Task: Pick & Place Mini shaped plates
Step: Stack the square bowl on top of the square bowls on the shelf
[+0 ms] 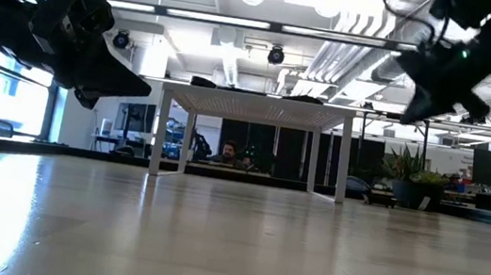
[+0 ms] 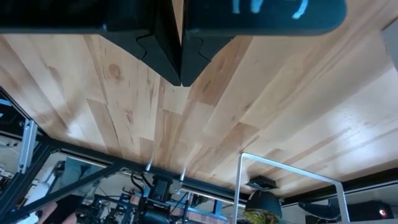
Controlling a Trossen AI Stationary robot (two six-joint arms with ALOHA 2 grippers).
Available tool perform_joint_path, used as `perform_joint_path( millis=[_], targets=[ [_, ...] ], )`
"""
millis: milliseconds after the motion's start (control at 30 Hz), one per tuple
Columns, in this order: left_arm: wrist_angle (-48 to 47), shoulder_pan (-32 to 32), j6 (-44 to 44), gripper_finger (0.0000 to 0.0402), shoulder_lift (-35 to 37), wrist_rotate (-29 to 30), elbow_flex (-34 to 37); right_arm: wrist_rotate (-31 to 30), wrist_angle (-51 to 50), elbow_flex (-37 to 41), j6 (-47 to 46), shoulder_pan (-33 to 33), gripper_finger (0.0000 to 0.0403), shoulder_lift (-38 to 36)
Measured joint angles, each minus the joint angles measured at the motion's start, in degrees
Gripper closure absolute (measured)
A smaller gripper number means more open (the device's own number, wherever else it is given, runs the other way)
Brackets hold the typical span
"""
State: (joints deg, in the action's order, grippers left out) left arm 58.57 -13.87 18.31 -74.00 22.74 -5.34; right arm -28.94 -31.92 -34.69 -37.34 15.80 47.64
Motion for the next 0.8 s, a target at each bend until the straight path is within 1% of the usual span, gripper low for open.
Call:
perform_joint_path(
  millis=[100,200,300,433,533,800],
  targets=[
    [0.0,0.0,0.0,0.0401,0.0,0.2,0.0,1.0,0.4,4.3,-6.4,2.6,0.0403,-1.0],
    [0.2,0.0,0.0,0.0401,0.0,0.2,0.0,2.4,2.3,8.0,-11.1,5.9,0.0401,-0.1],
    [0.5,0.0,0.0,0.0401,0.0,0.2,0.0,3.7,5.9,11.0,-13.7,9.2,0.0383,1.2],
    [0.4,0.0,0.0,0.0401,0.0,0.2,0.0,5.3,11.0,13.6,-14.3,13.8,0.0349,3.2],
    [0.8,0.0,0.2,0.0401,0.0,0.2,0.0,5.4,14.8,14.4,-14.3,16.2,0.0332,5.2],
    [1.2,0.0,0.2,0.0401,0.0,0.0,0.0,4.1,26.0,17.1,-13.7,19.7,0.0331,14.2]
  ],
)
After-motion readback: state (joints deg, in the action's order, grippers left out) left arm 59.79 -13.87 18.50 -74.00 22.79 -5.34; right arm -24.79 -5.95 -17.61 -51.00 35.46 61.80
